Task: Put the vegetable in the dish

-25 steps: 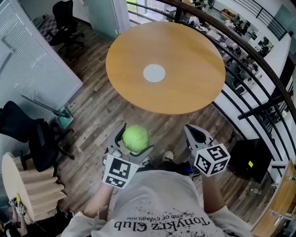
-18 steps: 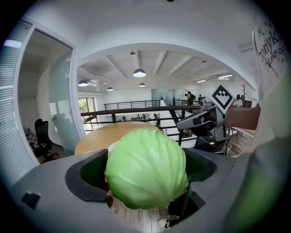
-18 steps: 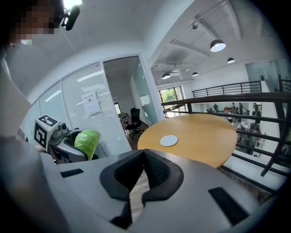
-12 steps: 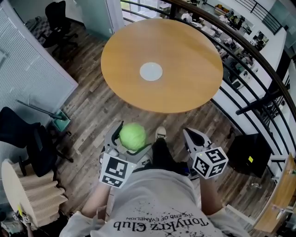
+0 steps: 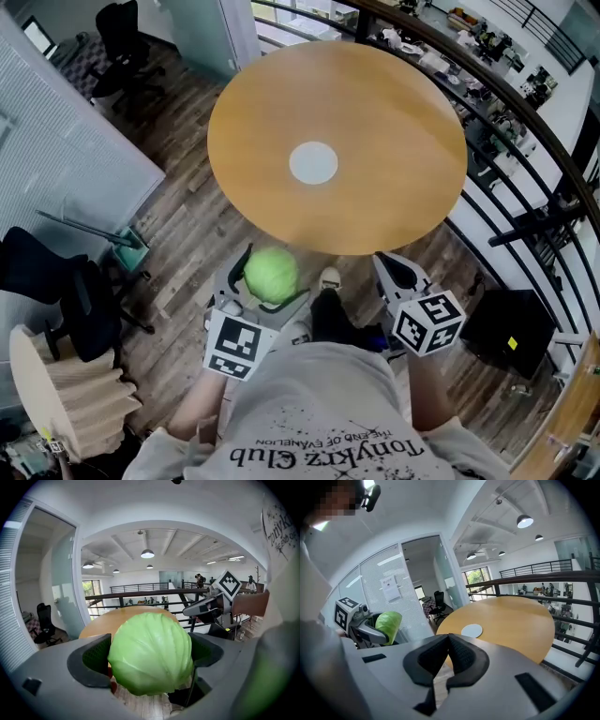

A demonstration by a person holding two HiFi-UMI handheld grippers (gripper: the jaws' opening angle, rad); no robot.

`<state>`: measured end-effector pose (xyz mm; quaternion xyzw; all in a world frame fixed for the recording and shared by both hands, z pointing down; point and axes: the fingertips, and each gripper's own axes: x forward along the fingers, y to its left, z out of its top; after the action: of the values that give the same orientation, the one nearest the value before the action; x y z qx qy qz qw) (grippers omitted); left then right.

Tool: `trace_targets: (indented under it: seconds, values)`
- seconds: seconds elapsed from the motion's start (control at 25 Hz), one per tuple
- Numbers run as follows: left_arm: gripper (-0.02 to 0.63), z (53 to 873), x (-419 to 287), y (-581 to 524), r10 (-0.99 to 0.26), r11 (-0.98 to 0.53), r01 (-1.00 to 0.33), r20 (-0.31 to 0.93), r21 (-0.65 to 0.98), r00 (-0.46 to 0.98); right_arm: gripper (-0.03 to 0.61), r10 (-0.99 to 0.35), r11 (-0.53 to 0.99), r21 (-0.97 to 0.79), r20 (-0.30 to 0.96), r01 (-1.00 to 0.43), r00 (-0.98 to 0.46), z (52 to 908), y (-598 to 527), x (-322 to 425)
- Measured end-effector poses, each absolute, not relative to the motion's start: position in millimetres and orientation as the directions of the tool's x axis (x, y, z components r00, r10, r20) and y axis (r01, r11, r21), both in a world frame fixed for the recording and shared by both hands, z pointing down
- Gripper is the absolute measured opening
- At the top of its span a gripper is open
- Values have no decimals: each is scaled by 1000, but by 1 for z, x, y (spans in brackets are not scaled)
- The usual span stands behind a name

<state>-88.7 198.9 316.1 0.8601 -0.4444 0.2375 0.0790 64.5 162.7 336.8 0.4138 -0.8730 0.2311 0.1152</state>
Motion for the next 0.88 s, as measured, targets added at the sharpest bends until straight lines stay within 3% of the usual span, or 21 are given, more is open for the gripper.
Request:
trace_targets:
  seconds: [0.88]
  values:
    - [502,308,-61,47,-768,-504,-860,497,-81,403,16,-577,656,-302,389,-691,-718,320,-11,84]
